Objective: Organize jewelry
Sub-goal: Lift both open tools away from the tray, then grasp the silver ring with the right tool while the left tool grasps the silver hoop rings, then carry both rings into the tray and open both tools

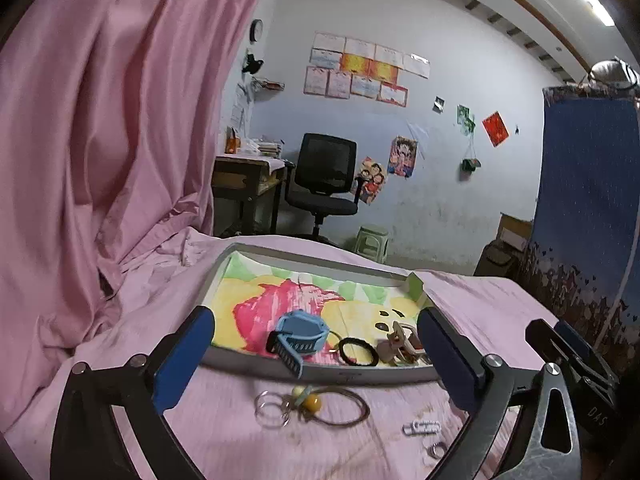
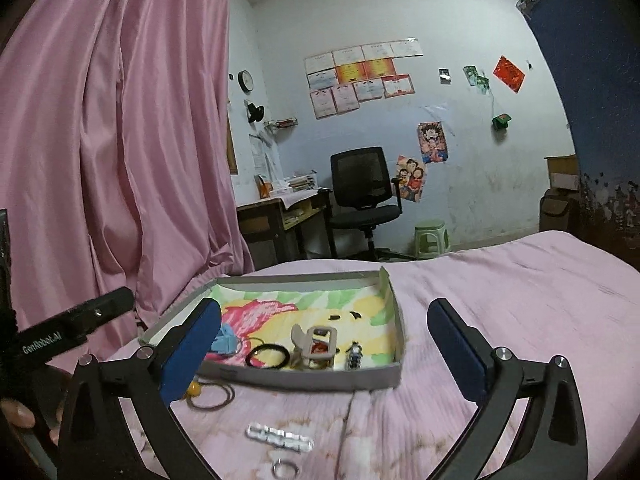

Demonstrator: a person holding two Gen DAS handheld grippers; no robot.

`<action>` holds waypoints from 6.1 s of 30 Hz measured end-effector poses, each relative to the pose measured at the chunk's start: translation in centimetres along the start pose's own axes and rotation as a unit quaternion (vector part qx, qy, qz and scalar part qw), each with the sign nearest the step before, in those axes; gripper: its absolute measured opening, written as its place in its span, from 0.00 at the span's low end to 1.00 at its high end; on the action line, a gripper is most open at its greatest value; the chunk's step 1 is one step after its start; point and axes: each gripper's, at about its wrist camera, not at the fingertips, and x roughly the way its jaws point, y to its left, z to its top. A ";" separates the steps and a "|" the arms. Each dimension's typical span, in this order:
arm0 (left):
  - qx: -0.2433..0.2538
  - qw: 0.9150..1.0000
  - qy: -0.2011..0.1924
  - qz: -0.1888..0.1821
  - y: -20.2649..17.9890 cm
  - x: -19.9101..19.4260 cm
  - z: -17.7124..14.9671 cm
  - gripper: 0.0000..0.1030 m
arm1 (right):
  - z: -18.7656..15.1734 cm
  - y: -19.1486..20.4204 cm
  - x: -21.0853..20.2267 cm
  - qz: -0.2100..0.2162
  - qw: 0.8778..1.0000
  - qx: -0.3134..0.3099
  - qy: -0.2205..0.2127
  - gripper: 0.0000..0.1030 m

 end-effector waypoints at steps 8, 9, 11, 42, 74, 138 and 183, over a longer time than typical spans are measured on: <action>0.012 1.000 -0.001 0.011 0.6 -3.5 -1.8 1.00 | -0.2 -0.1 -3.0 0.005 1.000 -0.014 0.016 0.99; 0.015 1.000 -0.001 0.013 0.7 -3.8 -2.0 1.00 | -0.5 -0.2 -3.3 0.008 1.000 -0.017 0.022 0.99; 0.021 1.000 0.004 0.016 0.8 -4.3 -2.6 1.00 | -0.9 -0.2 -3.7 0.008 0.999 -0.023 0.032 0.99; 0.005 0.981 0.191 0.016 5.2 1.6 -6.4 0.99 | -6.7 0.2 1.7 0.046 0.966 -0.016 0.254 0.99; 0.102 0.955 0.273 -0.058 3.2 9.3 -5.7 0.29 | -9.4 1.8 5.3 0.094 0.944 0.021 0.314 0.18; 0.051 0.997 0.065 -0.006 -3.8 11.1 -0.1 0.29 | 0.7 -0.7 9.9 0.046 0.997 -0.043 0.047 0.18; 0.004 0.995 0.096 -0.016 -2.1 10.4 0.4 0.70 | -1.5 -1.8 11.4 0.027 0.993 -0.017 0.117 0.56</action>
